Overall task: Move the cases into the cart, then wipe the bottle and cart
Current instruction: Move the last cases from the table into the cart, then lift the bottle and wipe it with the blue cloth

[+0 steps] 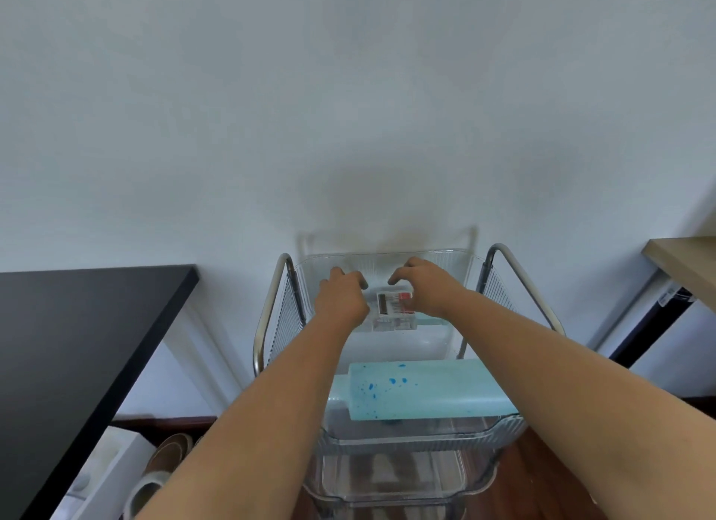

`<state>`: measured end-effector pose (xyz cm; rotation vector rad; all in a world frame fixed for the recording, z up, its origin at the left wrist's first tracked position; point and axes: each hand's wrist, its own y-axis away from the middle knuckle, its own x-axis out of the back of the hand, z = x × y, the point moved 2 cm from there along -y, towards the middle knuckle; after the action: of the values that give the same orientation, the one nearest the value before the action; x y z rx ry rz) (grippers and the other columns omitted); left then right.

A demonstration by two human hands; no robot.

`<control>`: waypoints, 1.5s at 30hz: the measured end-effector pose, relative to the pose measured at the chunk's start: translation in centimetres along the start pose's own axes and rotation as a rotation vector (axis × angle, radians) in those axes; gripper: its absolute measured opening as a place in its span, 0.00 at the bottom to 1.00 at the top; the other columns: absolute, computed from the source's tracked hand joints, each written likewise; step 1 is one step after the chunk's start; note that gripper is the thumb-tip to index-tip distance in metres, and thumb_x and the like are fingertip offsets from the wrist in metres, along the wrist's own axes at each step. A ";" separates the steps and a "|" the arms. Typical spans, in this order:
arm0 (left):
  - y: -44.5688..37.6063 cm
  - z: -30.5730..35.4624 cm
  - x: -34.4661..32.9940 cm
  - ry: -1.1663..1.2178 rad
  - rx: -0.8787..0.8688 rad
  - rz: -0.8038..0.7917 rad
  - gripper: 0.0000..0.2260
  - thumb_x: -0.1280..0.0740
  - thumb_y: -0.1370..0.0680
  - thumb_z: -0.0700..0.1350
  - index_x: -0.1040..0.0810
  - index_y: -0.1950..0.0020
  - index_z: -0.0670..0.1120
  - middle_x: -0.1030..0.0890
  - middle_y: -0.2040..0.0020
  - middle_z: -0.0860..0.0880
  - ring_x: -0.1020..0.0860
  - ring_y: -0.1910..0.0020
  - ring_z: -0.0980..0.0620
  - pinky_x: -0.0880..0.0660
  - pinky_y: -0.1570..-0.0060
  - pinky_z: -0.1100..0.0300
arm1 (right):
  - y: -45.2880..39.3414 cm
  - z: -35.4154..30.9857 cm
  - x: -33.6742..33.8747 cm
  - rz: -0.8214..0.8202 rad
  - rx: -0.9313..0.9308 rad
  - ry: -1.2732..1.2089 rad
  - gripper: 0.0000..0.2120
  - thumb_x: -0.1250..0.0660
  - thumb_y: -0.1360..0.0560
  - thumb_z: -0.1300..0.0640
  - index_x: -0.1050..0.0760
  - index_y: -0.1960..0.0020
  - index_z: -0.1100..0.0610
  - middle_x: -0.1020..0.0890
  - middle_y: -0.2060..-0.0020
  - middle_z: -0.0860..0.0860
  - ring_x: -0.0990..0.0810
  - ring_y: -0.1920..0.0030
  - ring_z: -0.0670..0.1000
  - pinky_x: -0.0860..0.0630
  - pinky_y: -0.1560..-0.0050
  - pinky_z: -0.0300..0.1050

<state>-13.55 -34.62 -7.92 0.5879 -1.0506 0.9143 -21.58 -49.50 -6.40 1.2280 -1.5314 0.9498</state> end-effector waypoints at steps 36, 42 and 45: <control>37.2 -18.0 19.8 0.135 0.121 0.564 0.13 0.37 0.18 0.45 0.21 0.35 0.51 0.22 0.35 0.55 0.26 0.35 0.58 0.36 0.40 0.68 | 16.8 -31.6 -0.6 0.090 0.507 -0.624 0.08 0.35 0.24 0.57 0.19 0.50 0.46 0.20 0.53 0.42 0.22 0.53 0.43 0.31 0.58 0.27; 43.1 -25.4 19.6 -0.024 0.317 0.561 0.14 0.39 0.18 0.43 0.21 0.34 0.50 0.22 0.34 0.52 0.26 0.35 0.52 0.30 0.36 0.59 | 17.9 -36.6 -4.4 -0.024 0.522 -0.656 0.08 0.36 0.23 0.54 0.20 0.49 0.44 0.21 0.54 0.38 0.23 0.55 0.42 0.32 0.58 0.29; 45.0 -29.5 19.6 -0.090 0.493 0.498 0.16 0.41 0.18 0.42 0.23 0.32 0.48 0.24 0.31 0.48 0.29 0.32 0.48 0.30 0.33 0.54 | 18.4 -39.1 -6.7 -0.098 0.532 -0.655 0.09 0.37 0.23 0.53 0.20 0.47 0.44 0.22 0.54 0.37 0.24 0.55 0.40 0.33 0.59 0.27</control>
<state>-34.30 18.46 -2.20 0.7943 -1.0763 1.6230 -31.66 -7.11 -2.43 2.1322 -1.7340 0.9742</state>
